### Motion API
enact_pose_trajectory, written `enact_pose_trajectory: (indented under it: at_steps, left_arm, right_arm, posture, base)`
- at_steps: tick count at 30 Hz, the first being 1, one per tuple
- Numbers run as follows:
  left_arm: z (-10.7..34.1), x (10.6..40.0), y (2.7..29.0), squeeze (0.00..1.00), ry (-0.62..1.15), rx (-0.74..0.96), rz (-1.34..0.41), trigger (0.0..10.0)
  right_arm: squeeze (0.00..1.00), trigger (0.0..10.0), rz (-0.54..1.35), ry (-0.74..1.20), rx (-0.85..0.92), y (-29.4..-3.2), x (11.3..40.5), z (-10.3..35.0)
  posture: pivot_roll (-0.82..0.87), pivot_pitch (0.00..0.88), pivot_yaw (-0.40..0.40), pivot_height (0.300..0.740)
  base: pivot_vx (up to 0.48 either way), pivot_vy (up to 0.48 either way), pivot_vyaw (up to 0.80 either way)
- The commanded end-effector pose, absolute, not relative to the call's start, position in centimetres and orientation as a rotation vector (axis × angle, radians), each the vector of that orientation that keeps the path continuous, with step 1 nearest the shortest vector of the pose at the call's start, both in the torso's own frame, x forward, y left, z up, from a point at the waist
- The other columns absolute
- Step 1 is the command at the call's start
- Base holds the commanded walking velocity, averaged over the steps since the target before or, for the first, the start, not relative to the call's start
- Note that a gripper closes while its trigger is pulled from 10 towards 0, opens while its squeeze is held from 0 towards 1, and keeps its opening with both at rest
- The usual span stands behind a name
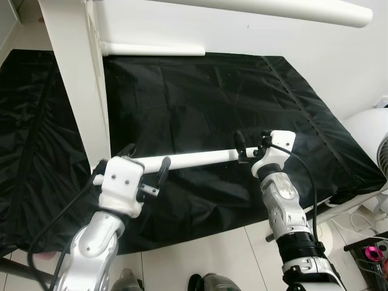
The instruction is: Building children table
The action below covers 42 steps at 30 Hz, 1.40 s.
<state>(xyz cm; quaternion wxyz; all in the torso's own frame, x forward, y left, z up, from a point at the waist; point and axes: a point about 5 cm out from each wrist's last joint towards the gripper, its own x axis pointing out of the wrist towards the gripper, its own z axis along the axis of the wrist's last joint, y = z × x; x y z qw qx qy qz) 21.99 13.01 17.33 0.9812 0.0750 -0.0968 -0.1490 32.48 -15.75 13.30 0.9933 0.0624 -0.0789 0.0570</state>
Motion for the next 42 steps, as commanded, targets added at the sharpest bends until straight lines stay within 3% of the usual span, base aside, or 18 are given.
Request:
enact_pose_trajectory:
  at_steps: [1,13,17,26,31,42]
  left_arm:
    - [16.7,22.4,13.5,0.00,-0.165,0.160,-0.203,10.0]
    - [16.0,22.8,16.7,0.00,-0.114,0.246,-0.103,10.0]
    - [15.7,21.9,13.9,0.00,-0.046,0.141,-0.297,10.0]
    - [15.6,21.3,11.5,0.00,0.027,0.048,-0.483,10.0]
    - [15.1,21.0,10.7,0.00,0.126,-0.019,-0.515,10.0]
    - [15.4,20.8,10.2,0.00,0.143,-0.055,-0.530,10.0]
  right_arm:
    - [0.00,10.0,0.094,-0.170,0.117,-16.2,32.3,13.4]
    - [0.00,10.0,0.150,-0.155,0.080,-15.5,32.1,13.1]
    - [0.00,10.0,0.162,-0.196,0.032,-15.2,32.0,13.9]
    - [0.00,10.0,0.171,-0.269,-0.038,-15.3,32.2,15.6]
    - [0.00,10.0,0.160,-0.305,-0.070,-15.6,32.3,16.4]
    - [0.00,10.0,0.106,-0.346,-0.088,-16.2,32.2,17.4]
  posture:
    - [0.06,0.056,-0.086,0.740]
    - [0.07,0.078,-0.078,0.740]
    - [0.07,0.085,-0.074,0.740]
    - [0.06,0.087,-0.079,0.740]
    - [0.06,0.087,-0.081,0.740]
    - [0.07,0.089,-0.084,0.740]
  base:
    - [0.000,0.000,0.00]
    - [0.000,0.000,0.00]
    - [0.000,0.000,0.00]
    - [0.000,0.000,0.00]
    - [0.000,0.000,0.00]
    - [0.000,0.000,0.00]
